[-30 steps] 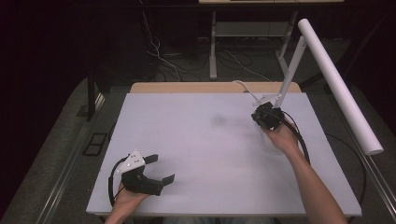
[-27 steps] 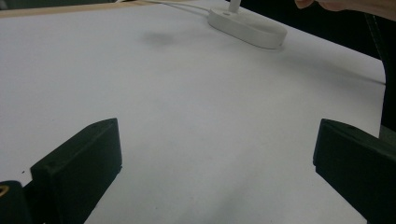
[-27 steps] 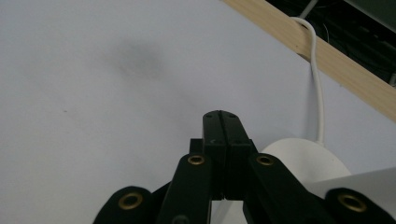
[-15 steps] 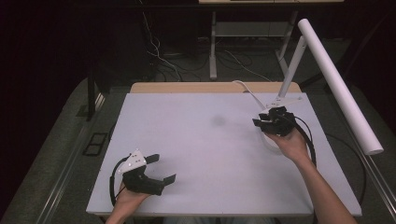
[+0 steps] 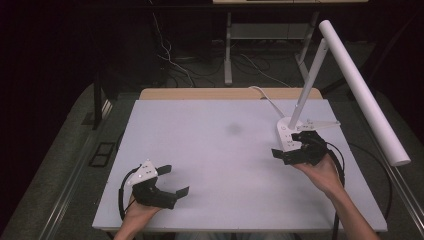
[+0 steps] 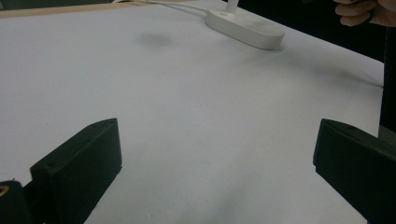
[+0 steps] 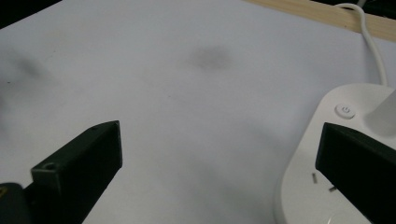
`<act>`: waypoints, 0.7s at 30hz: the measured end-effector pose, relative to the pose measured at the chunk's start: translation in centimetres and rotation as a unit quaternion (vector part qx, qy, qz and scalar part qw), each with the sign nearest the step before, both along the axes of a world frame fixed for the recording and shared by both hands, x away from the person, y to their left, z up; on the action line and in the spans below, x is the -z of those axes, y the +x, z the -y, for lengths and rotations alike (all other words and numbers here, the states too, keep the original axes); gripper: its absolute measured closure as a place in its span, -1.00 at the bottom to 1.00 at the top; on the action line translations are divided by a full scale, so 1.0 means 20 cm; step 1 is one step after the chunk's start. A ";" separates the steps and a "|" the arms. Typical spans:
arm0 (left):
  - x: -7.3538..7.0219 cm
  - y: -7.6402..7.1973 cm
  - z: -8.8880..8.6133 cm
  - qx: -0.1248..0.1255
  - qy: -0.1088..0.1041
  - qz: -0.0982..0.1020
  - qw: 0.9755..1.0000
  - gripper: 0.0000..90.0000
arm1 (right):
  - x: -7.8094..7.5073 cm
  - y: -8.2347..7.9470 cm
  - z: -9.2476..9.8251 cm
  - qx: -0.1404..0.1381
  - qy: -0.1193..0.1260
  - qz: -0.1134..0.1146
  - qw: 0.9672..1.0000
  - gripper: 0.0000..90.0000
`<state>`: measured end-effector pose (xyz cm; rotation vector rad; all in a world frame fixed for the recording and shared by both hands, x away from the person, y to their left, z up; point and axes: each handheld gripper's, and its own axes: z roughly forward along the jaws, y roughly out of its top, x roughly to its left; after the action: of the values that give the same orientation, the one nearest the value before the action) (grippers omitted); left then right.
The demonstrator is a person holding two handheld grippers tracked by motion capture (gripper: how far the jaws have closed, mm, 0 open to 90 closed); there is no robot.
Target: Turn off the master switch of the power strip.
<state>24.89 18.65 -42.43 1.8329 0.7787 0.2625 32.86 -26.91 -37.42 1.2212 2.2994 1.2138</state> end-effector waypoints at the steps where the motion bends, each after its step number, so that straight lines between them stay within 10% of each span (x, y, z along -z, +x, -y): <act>1: 0.00 0.00 0.00 0.000 0.000 0.000 1.000 -1.00 | 0.00 -0.02 0.00 0.001 0.002 0.001 1.000 -1.00; 21: 0.00 0.00 0.00 0.001 0.003 0.001 1.000 -1.00 | 0.16 -0.30 0.05 0.008 0.041 0.010 0.999 -1.00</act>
<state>24.87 18.66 -42.43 1.8379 0.7752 0.2650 26.81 -27.92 -40.66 1.2472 2.2405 1.3206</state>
